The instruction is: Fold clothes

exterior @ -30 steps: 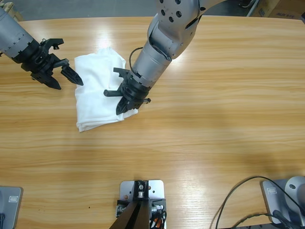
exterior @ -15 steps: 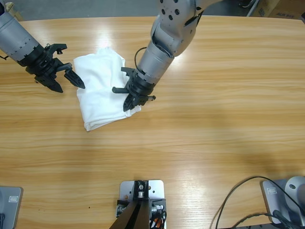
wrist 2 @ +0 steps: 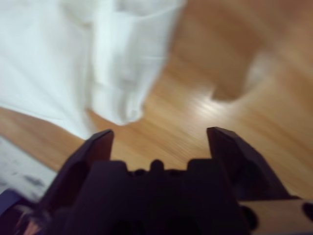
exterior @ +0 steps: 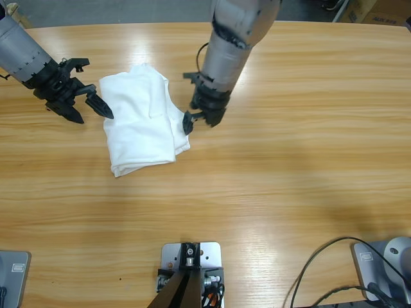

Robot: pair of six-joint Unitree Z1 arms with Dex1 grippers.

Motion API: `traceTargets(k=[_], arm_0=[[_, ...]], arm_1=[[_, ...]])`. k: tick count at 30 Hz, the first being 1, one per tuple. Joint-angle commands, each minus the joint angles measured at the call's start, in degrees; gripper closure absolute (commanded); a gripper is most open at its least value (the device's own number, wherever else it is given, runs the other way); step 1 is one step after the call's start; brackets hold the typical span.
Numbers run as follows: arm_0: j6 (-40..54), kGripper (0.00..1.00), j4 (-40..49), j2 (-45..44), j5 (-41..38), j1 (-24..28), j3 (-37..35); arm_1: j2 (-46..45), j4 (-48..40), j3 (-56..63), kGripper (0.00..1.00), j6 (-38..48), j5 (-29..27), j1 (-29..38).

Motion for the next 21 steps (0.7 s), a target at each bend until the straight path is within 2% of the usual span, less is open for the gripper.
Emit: traceTargets(k=[1, 3, 6, 9, 15, 21], arm_0=[[2.42, 0.05, -7.29, -7.74, 1.23, -3.94, 0.23], [2.77, 0.05, -5.76, -4.5, 3.19, -7.43, -4.78], [2.05, 0.05, 0.71, 2.32, 7.4, -9.91, -13.87], [1.96, 0.049, 8.92, 8.84, 17.23, -13.25, -24.61], [-0.53, 0.05, 21.42, 19.76, 32.88, -15.57, -43.54], [-1.36, 0.05, 26.18, 25.79, 32.47, -21.3, -57.64]], arm_1=[[-10.35, 1.42, 6.07, 0.0, -4.05, -5.88, -1.62], [-12.26, 1.4, 8.6, 0.0, -4.73, -5.9, -1.67], [-14.64, 1.24, 11.89, 0.004, -5.28, -5.78, -1.67], [-16.78, 1.24, 14.31, 0.004, -5.75, -5.53, -1.66], [-20.33, 0.89, 18.21, 0.004, -5.89, -4.69, -1.09], [-21.88, -0.27, 21.84, 0.004, -5.98, -4.16, -0.71]])
